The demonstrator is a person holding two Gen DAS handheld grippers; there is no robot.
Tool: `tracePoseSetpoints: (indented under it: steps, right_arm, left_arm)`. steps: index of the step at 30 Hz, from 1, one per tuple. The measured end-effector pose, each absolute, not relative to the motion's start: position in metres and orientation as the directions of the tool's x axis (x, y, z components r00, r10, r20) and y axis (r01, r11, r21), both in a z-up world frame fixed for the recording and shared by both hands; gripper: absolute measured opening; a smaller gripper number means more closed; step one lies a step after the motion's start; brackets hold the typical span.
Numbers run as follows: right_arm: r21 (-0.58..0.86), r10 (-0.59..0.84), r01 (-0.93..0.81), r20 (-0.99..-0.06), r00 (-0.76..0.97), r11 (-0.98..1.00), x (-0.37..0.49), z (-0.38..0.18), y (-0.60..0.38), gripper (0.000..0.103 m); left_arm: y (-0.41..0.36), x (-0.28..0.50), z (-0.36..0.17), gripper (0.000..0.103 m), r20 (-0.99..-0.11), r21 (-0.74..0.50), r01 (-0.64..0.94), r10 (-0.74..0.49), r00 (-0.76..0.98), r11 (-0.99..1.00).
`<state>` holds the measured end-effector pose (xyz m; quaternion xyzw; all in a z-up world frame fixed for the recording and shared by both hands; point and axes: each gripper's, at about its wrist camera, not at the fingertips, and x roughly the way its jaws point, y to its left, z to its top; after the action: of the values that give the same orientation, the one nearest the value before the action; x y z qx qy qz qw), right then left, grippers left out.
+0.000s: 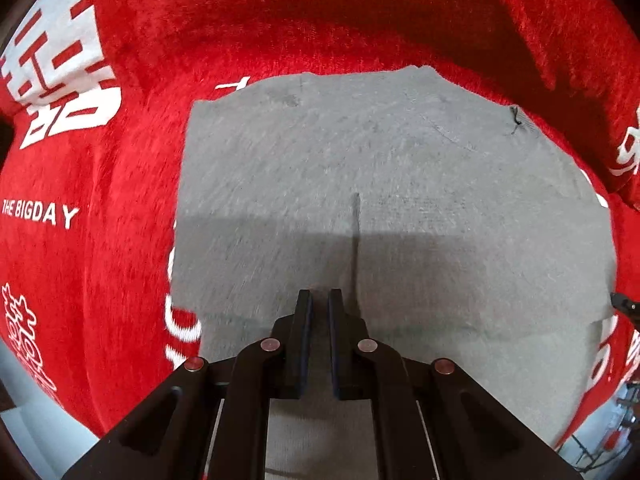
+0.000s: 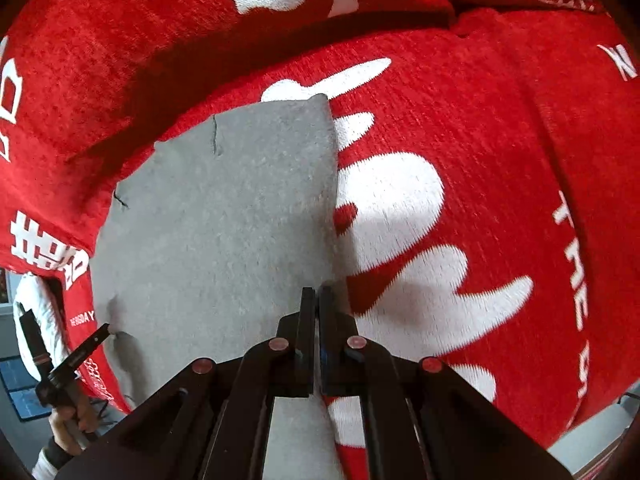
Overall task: Fold small clothes
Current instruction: 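Lay the hem over the body and open the right gripper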
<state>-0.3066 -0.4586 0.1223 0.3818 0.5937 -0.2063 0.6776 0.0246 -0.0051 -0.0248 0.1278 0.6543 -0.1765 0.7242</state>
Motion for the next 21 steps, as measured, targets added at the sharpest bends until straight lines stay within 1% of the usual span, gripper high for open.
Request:
tracePoseSetpoints:
  steps: [8,16,18,19,20,21]
  right_arm:
    - [0.296,0.222,0.745,-0.954,0.201,0.597,-0.302,0.123,-0.415,0.002]
    - [0.337,0.284,0.726,-0.938,0.200,0.599,-0.295,0.128,-0.372,0.003]
    - [0.348,0.303,0.723,-0.932,0.199,0.596,-0.296,0.130,-0.366,0.004]
    - [0.351,0.311,0.723,-0.930,0.196,0.594,-0.296,0.130,-0.362,0.007]
    - [0.352,0.315,0.723,-0.929,0.194,0.594,-0.296,0.129,-0.360,0.015]
    - [0.352,0.318,0.723,-0.929,0.192,0.594,-0.296,0.130,-0.356,0.021]
  left_arm:
    - [-0.004,0.001,-0.003,0.008,-0.991,-0.041,0.463,-0.096,0.096,0.885]
    - [-0.007,-0.022,0.007,0.008,-0.997,-0.013,0.474,-0.049,0.064,0.881]
    - [-0.005,-0.030,0.011,0.008,-0.996,-0.023,0.479,-0.061,0.063,0.878]
    - [-0.005,-0.033,0.012,0.011,-0.996,-0.025,0.481,-0.063,0.063,0.877]
    - [-0.003,-0.036,0.013,0.049,-0.996,-0.024,0.482,-0.061,0.060,0.876]
    - [-0.002,-0.037,0.014,0.080,-0.997,-0.019,0.475,-0.055,0.061,0.880]
